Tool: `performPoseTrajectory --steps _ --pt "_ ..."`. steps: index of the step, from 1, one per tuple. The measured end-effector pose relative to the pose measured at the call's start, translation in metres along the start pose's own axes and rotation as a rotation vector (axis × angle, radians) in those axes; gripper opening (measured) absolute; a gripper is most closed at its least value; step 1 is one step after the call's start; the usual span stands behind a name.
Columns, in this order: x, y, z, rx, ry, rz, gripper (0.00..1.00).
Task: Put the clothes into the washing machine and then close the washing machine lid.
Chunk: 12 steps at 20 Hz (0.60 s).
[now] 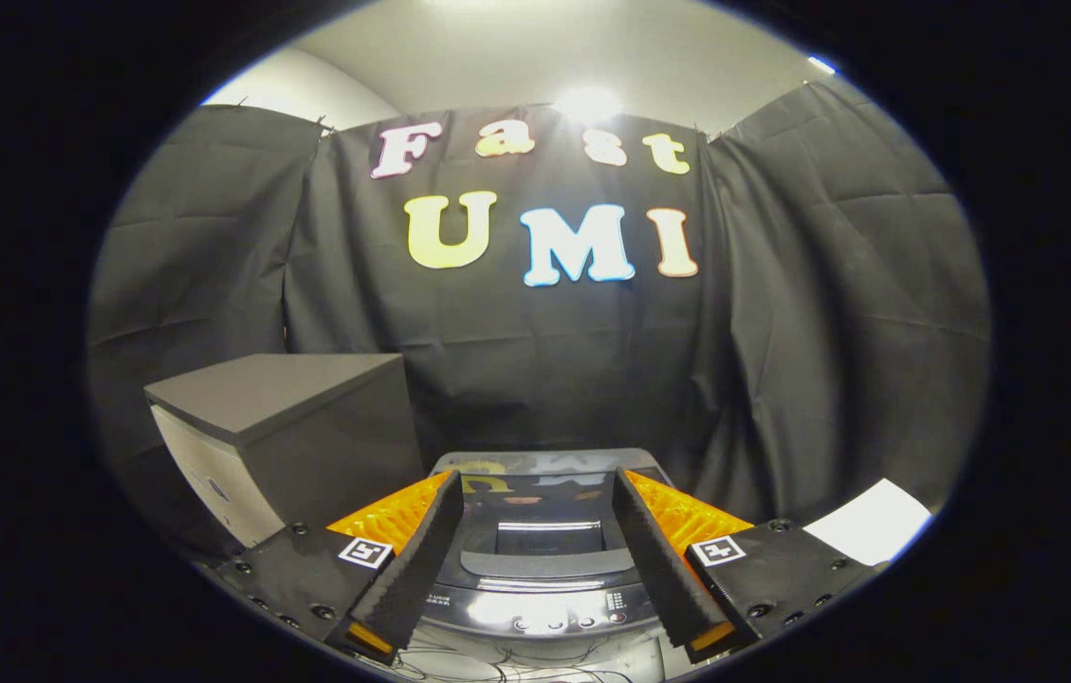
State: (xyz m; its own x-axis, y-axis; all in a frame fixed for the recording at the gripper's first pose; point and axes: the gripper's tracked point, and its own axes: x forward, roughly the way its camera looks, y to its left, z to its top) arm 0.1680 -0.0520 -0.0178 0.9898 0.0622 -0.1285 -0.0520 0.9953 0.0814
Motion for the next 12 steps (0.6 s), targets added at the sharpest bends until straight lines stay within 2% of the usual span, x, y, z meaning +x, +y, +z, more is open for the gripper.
performPoseTrajectory --steps 5,8,12 --pt "-0.045 -0.004 0.022 0.033 -0.057 -0.016 0.98" --pt "-0.064 -0.009 0.019 0.066 -0.069 -0.031 0.98" --pt "-0.092 -0.01 0.013 0.017 -0.097 -0.033 0.98"
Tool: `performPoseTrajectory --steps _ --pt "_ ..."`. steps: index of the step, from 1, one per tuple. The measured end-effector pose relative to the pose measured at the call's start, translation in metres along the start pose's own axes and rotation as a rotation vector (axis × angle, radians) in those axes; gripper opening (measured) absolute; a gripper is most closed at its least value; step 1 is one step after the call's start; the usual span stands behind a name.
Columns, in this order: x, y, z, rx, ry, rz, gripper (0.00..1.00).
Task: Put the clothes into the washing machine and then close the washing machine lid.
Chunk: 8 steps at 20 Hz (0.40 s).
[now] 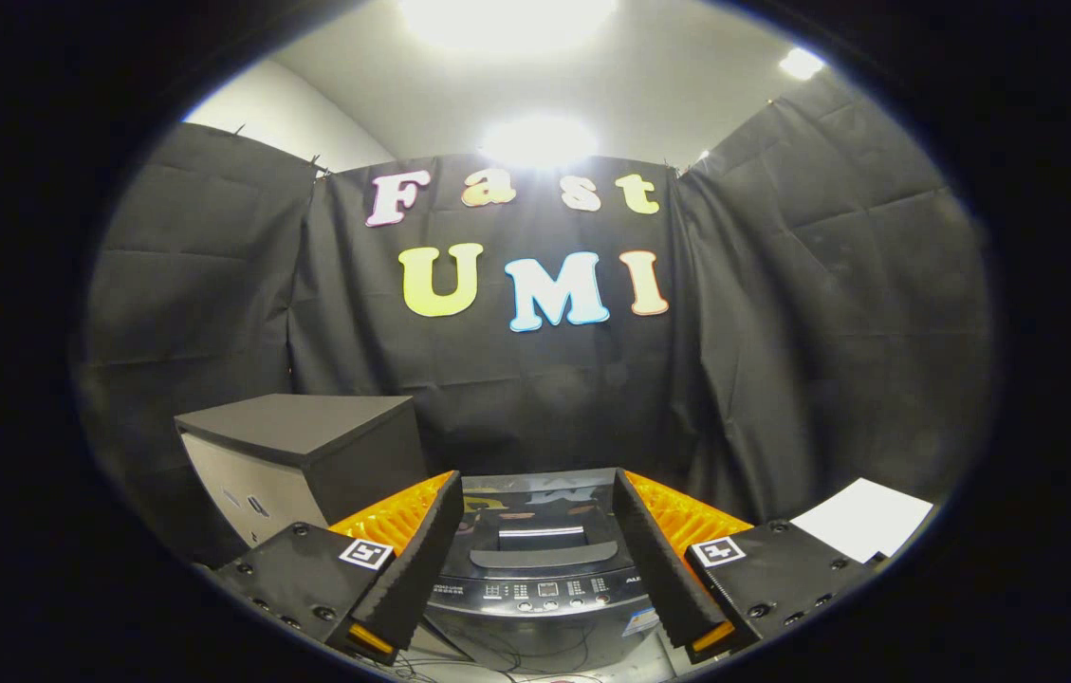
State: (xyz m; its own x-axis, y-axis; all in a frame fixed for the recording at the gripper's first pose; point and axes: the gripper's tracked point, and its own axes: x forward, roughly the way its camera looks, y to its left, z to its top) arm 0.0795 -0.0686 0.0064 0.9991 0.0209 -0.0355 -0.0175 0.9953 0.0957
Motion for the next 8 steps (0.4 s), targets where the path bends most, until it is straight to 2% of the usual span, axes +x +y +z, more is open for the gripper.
performPoseTrajectory --steps 8 --pt "-0.063 -0.007 0.007 0.04 -0.015 -0.008 0.98"
